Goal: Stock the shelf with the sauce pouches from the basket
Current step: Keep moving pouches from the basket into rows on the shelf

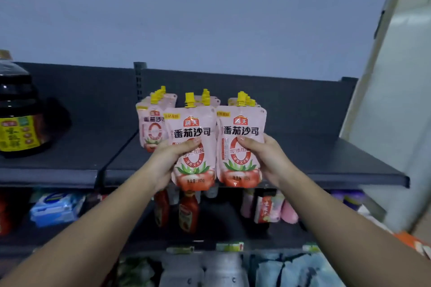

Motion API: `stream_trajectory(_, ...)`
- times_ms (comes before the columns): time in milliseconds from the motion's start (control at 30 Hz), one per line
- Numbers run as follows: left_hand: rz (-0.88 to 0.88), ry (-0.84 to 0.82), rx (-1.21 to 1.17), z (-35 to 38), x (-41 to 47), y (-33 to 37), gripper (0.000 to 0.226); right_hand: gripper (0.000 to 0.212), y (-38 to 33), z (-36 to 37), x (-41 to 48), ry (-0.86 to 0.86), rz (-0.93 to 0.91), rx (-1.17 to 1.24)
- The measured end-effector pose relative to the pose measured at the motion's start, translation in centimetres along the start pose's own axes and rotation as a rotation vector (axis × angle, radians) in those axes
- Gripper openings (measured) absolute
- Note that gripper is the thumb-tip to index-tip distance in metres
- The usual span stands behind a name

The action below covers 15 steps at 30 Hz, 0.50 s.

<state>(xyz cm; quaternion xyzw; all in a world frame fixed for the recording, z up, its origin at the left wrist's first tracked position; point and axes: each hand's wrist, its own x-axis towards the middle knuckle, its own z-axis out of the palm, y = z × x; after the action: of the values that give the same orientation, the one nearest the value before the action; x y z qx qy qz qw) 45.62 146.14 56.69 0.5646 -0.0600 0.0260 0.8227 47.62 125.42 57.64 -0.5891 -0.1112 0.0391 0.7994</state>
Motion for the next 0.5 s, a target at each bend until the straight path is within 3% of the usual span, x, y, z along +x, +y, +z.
stream_trajectory(267, -0.043, -0.050, 0.002, 11.1, 4.8, -6.2, 0.020, 0.028, -2.6, -13.1, -1.4, 0.169, -0.029, 0.052)
stream_trajectory(400, -0.092, -0.066, 0.048, 14.7, 7.9, -8.5, 0.017, 0.047, -3.3, -18.2, -0.7, 0.240, -0.019, 0.031)
stream_trajectory(500, -0.109, -0.088, 0.111, 17.0, 10.6, -10.2, 0.021, 0.039, -3.6, -21.4, 0.6, 0.288, -0.024, 0.041)
